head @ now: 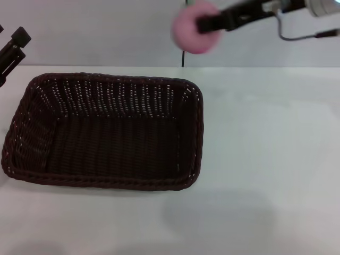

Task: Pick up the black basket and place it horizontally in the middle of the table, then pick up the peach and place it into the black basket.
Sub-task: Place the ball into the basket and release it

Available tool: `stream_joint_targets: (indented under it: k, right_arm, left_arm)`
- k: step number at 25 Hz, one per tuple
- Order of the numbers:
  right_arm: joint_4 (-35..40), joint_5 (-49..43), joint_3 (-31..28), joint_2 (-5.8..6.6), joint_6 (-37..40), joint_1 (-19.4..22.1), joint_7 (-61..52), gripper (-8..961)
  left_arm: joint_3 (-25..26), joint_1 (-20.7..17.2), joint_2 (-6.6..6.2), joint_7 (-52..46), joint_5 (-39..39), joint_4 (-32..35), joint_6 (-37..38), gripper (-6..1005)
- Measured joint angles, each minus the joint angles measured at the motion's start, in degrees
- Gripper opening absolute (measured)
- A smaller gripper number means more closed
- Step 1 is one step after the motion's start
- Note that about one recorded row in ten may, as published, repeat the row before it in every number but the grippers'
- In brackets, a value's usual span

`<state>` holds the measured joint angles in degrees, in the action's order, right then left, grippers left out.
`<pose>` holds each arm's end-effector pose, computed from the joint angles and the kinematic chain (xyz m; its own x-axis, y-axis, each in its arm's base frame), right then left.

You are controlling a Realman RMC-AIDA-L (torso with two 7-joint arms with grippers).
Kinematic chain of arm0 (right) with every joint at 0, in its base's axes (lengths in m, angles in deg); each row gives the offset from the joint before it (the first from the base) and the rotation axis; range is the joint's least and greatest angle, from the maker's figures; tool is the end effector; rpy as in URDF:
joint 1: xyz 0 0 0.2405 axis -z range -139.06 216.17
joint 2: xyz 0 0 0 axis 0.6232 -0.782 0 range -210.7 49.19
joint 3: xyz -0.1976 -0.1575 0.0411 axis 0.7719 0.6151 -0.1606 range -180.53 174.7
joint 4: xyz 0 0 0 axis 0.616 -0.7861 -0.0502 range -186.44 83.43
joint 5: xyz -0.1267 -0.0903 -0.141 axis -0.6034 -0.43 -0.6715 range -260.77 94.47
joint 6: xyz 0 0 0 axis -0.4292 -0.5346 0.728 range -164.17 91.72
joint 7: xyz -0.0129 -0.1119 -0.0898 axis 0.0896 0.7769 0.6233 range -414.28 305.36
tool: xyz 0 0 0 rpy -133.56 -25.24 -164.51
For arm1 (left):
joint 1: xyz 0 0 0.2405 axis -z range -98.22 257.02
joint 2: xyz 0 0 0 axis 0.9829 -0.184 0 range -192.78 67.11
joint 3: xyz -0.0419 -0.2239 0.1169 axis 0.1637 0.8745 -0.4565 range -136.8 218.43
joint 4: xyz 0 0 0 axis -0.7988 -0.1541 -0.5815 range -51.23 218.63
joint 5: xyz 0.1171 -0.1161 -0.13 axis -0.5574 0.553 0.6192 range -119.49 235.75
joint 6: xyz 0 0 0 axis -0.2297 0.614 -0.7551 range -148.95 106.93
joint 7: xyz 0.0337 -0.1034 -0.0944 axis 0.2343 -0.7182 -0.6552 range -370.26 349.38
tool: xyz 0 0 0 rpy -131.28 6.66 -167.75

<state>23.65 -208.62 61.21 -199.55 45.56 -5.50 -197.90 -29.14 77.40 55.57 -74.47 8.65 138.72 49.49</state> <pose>0.0818 0.4020 0.0358 0.7944 -0.5236 -0.3079 -0.5957 -0.7706 -0.2265 -0.2980 0.2712 0.0764 0.5418 -0.0418 0.8395 0.7020 -0.5268 -0.4793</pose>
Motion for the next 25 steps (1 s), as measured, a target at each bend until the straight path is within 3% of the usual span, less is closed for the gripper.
stream_joint_targets:
  k: [5, 11, 16, 25]
  right_arm:
    - [-2.5, 2.1, 8.2, -0.07, -3.2, -4.0, 0.1, 148]
    - [-17.8, 5.6, 19.4, -0.43, -10.4, -11.0, 5.7, 143]
    - [-22.6, 12.7, 21.9, -0.48, -11.8, -12.0, 11.6, 148]
    - [-21.0, 17.8, 21.3, -0.33, -11.5, -7.1, 16.1, 525]
  left_arm:
    - [-0.1, -0.6, 0.11, 0.0, 1.0, -0.3, 1.5, 687]
    - [-0.4, -0.7, 0.06, 0.1, 1.3, -0.7, 2.0, 687]
    - [-0.4, -0.7, 0.07, 0.1, 1.3, -1.6, 2.6, 688]
    - [1.7, 0.0, 0.03, 0.8, 1.5, -4.6, 5.9, 688]
